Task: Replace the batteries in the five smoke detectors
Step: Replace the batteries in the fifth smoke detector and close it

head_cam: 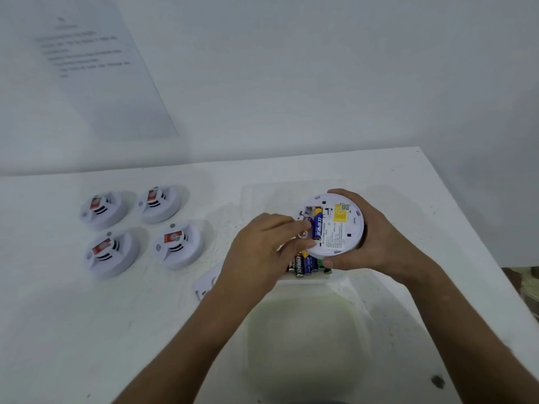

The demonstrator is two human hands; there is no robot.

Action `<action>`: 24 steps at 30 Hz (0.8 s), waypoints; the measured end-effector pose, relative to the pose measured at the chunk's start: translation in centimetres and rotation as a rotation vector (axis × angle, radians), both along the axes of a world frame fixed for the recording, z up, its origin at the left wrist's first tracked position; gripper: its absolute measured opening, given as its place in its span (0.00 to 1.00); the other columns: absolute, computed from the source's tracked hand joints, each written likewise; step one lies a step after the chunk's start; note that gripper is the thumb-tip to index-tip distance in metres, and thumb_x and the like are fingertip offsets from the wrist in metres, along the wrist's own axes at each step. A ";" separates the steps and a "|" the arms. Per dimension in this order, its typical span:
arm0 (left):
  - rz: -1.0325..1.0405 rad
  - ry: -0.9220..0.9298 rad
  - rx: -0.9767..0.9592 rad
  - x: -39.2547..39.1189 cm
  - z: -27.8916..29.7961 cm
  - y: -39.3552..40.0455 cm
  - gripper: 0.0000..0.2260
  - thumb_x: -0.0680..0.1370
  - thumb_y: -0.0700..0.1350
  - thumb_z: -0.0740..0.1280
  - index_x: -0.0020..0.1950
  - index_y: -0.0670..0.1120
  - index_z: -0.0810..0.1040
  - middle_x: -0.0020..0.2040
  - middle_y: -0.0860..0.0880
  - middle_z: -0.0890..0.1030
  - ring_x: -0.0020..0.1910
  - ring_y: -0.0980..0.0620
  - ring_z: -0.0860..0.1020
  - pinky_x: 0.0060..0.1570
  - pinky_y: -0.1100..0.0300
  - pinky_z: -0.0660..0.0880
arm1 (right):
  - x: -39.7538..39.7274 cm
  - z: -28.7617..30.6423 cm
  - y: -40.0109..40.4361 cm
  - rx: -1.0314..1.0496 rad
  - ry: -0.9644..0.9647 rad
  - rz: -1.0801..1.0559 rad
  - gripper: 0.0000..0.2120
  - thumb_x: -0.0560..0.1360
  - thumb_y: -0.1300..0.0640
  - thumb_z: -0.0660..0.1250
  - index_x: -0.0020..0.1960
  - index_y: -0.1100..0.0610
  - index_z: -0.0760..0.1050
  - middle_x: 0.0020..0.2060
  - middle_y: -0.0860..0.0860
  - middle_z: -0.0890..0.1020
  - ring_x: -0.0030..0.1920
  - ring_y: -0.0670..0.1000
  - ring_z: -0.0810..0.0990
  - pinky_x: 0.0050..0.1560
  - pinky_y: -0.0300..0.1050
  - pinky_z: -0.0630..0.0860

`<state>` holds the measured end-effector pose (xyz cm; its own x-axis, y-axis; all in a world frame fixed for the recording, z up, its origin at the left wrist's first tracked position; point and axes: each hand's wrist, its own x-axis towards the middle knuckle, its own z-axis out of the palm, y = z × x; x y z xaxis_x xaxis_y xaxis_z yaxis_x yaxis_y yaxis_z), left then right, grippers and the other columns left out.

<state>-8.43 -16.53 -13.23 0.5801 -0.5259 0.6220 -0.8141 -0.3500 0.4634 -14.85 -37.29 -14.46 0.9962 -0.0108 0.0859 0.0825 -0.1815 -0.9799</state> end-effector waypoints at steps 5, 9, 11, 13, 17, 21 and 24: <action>-0.006 0.109 -0.025 -0.8 -0.1 1.8 0.10 0.76 0.47 0.69 0.52 0.44 0.85 0.48 0.49 0.82 0.44 0.55 0.78 0.43 0.63 0.75 | 0.1 0.3 1.5 0.026 -0.007 0.034 0.44 0.57 0.67 0.81 0.70 0.53 0.68 0.60 0.47 0.80 0.62 0.49 0.79 0.53 0.42 0.79; 0.094 0.481 -0.067 -1.3 1.4 3.1 0.17 0.72 0.48 0.75 0.60 0.54 0.80 0.53 0.56 0.78 0.46 0.61 0.78 0.42 0.70 0.75 | 0.4 0.5 2.7 0.029 0.003 0.098 0.45 0.58 0.67 0.81 0.71 0.54 0.68 0.62 0.50 0.79 0.64 0.52 0.78 0.56 0.46 0.80; 0.132 0.759 -0.086 -1.3 2.4 3.7 0.32 0.69 0.51 0.76 0.70 0.60 0.68 0.53 0.58 0.79 0.46 0.62 0.81 0.42 0.68 0.78 | 0.6 0.7 3.1 0.028 0.001 0.120 0.45 0.58 0.66 0.81 0.71 0.54 0.67 0.62 0.50 0.79 0.64 0.53 0.78 0.57 0.48 0.80; 0.149 0.907 -0.084 -1.2 3.0 4.5 0.41 0.67 0.52 0.77 0.74 0.61 0.59 0.51 0.57 0.82 0.43 0.61 0.83 0.42 0.66 0.80 | 0.8 0.8 3.8 0.022 0.000 0.145 0.44 0.58 0.66 0.81 0.71 0.54 0.67 0.62 0.49 0.79 0.64 0.53 0.78 0.58 0.47 0.80; 0.147 0.986 -0.113 -1.2 3.3 6.0 0.43 0.66 0.48 0.79 0.75 0.58 0.58 0.46 0.49 0.84 0.42 0.54 0.84 0.44 0.56 0.82 | 1.3 0.8 5.1 0.023 0.000 0.212 0.44 0.58 0.68 0.80 0.70 0.53 0.68 0.62 0.49 0.79 0.64 0.53 0.78 0.56 0.44 0.79; 0.181 1.022 -0.163 -1.4 2.9 7.1 0.40 0.67 0.46 0.78 0.73 0.58 0.62 0.44 0.44 0.83 0.39 0.52 0.83 0.36 0.64 0.78 | 1.8 0.9 6.3 0.004 -0.015 0.258 0.44 0.58 0.68 0.81 0.70 0.52 0.68 0.62 0.48 0.79 0.64 0.52 0.78 0.56 0.43 0.79; 0.212 1.014 -0.188 -1.3 2.3 7.8 0.36 0.68 0.45 0.78 0.71 0.58 0.64 0.45 0.43 0.83 0.38 0.52 0.82 0.35 0.66 0.76 | 2.2 0.8 7.0 -0.003 -0.011 0.288 0.45 0.58 0.68 0.81 0.70 0.51 0.68 0.61 0.46 0.79 0.63 0.50 0.78 0.56 0.42 0.79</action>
<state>-9.77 -8.75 -10.93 0.9434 -0.2985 -0.1448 0.0545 -0.2912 0.9551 -12.67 -30.30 -13.71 0.9571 0.2733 0.0963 0.1419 -0.1522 -0.9781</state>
